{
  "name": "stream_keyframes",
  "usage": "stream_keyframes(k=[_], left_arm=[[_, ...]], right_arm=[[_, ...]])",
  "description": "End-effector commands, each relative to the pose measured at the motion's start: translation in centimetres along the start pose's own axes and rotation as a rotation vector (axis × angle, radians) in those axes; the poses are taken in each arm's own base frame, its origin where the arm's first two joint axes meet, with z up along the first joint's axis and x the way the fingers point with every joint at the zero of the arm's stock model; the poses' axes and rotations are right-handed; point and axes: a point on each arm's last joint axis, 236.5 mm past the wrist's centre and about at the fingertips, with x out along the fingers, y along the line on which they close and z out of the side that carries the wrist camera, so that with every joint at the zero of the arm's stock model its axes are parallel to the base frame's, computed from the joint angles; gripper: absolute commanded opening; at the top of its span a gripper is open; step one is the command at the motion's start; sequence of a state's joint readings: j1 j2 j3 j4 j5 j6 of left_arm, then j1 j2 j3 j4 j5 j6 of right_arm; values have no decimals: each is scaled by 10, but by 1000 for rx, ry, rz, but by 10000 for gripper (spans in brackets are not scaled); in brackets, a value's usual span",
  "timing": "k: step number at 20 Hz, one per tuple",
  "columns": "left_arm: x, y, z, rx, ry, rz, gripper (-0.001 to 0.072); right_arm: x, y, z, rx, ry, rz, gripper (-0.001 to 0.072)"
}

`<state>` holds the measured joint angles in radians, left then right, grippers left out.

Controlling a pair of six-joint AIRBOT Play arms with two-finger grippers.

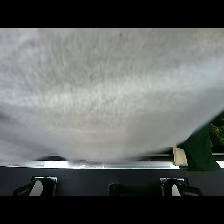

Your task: Fold the shirts.

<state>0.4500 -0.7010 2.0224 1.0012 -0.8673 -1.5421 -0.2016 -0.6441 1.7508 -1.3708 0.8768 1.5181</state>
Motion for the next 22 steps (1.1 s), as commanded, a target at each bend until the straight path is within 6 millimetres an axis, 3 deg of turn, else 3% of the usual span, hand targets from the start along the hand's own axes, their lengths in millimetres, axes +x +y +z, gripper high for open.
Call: stream_keyframes(k=[1, 3, 4, 6, 8, 11, 13, 15, 18, 20, 22], left_arm=[[23, 29, -28, 12, 84, 60, 23], [44, 59, -89, -4, 291, 103, 23], [52, 74, -135, -35, 438, 115, 23], [51, 100, -248, -108, 794, 112, 23], [32, 113, -375, -178, 1120, 77, 22], [-20, 125, -541, -208, 1379, 136, 23], [-41, 131, -615, -259, 1419, 197, 24], [-38, 137, -658, -340, 1423, 254, 24], [6, 152, -683, -373, 1327, 276, 25], [43, 159, -684, -399, 1223, 286, 25], [58, 155, -686, -441, 1191, 283, 25]], right_arm=[[23, -9, -41, 50, 150, -23, 46], [53, -14, -109, 80, 381, -23, 46], [66, -17, -152, 90, 529, -23, 45], [81, -20, -260, 112, 906, 1, 45], [85, -14, -356, 183, 1209, 53, 45], [83, 5, -489, 208, 1515, 78, 45], [118, 35, -552, 244, 1489, 79, 46], [163, 45, -581, 276, 1358, 53, 46], [227, 23, -581, 379, 1092, -63, 46], [248, 4, -570, 410, 986, -97, 46], [244, -10, -574, 434, 1006, -135, 46]])
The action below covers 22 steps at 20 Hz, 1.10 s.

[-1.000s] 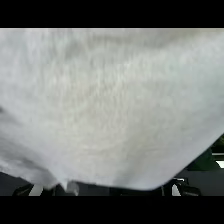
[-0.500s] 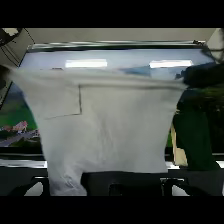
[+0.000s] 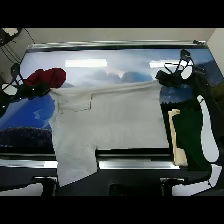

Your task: Fold the shirts.

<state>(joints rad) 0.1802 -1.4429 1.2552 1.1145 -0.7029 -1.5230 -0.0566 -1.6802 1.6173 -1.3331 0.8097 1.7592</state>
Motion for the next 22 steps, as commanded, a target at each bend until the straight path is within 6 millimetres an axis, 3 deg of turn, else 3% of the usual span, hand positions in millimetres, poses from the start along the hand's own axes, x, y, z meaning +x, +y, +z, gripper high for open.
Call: stream_keyframes(k=[1, 5, 8, 10, 12, 15, 19, 20, 22], left_arm=[[22, -6, 19, -41, -61, -28, 25], [4, 0, -8, 93, 72, -9, 25], [-14, 19, -82, 129, 397, 31, 25], [-21, 35, -129, 124, 567, 59, 25], [-20, 43, -157, 101, 637, 67, 25], [-19, 52, -183, 78, 697, 76, 25], [-16, 53, -183, 77, 684, 79, 27], [-17, 52, -179, 79, 676, 78, 71], [-27, 52, -163, 71, 669, 74, 417]], right_arm=[[11, -21, 15, 74, -55, -21, 46], [-3, -46, -39, -85, 195, -101, 47], [-20, -62, -112, -114, 507, -145, 47], [-22, -72, -145, -115, 625, -159, 46], [-20, -77, -158, -107, 657, -163, 47], [-18, -79, -172, -92, 694, -164, 47], [-22, -77, -190, -61, 755, -150, 50], [-25, -75, -189, -59, 760, -145, 136], [-37, -71, -182, -85, 749, -136, 477]])
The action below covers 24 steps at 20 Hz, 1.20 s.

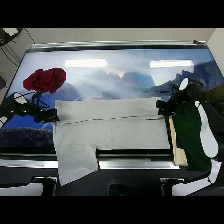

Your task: Fold the shirts.

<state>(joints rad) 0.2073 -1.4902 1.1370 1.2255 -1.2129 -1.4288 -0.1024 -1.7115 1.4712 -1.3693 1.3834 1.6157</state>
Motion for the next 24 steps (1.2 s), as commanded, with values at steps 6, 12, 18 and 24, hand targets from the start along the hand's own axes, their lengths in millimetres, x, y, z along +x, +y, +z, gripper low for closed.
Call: stream_keyframes(k=[6, 12, 18, 24], left_arm=[[-60, 33, -67, -90, 193, -11, 479], [-2, 33, -193, -138, 289, -50, 462], [24, 20, -222, -158, 310, -94, 462], [41, 11, -214, -181, 263, -78, 370]], right_arm=[[-53, -33, -56, 52, 111, -9, 496], [-26, -44, -102, 102, 94, 6, 495], [-13, -47, -132, 94, 107, 0, 495], [-5, -48, -147, 101, 149, 0, 496]])
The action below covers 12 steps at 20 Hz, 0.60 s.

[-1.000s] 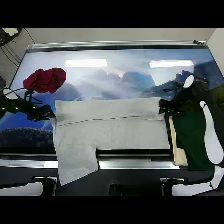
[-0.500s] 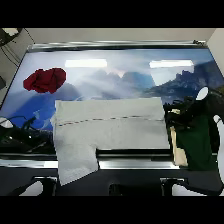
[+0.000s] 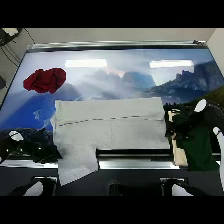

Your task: Fold the shirts.

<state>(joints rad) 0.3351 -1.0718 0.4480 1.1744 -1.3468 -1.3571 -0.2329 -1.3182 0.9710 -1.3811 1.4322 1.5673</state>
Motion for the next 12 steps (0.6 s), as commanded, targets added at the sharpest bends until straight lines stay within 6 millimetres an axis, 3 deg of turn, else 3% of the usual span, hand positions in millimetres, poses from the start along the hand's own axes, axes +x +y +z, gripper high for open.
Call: stream_keyframes(k=[1, 3, 4, 8, 10, 12], left_arm=[[8, 0, 17, -27, -76, 26, 364], [10, -2, 17, -12, -74, 33, 180], [10, -3, 17, -6, -71, 35, 22], [9, -2, 17, 1, -73, 40, 26], [9, -3, 17, 5, -75, 40, 26], [9, -3, 17, 5, -75, 39, 26]], right_arm=[[8, -2, -13, 5, 24, -2, 497], [14, -4, -24, 8, 37, -4, 511], [18, -5, -31, 11, 46, -4, 519], [36, -11, -54, 20, 96, -13, 518], [40, -16, -51, 19, 77, -30, 516], [42, -13, -35, 30, 9, -17, 514]])
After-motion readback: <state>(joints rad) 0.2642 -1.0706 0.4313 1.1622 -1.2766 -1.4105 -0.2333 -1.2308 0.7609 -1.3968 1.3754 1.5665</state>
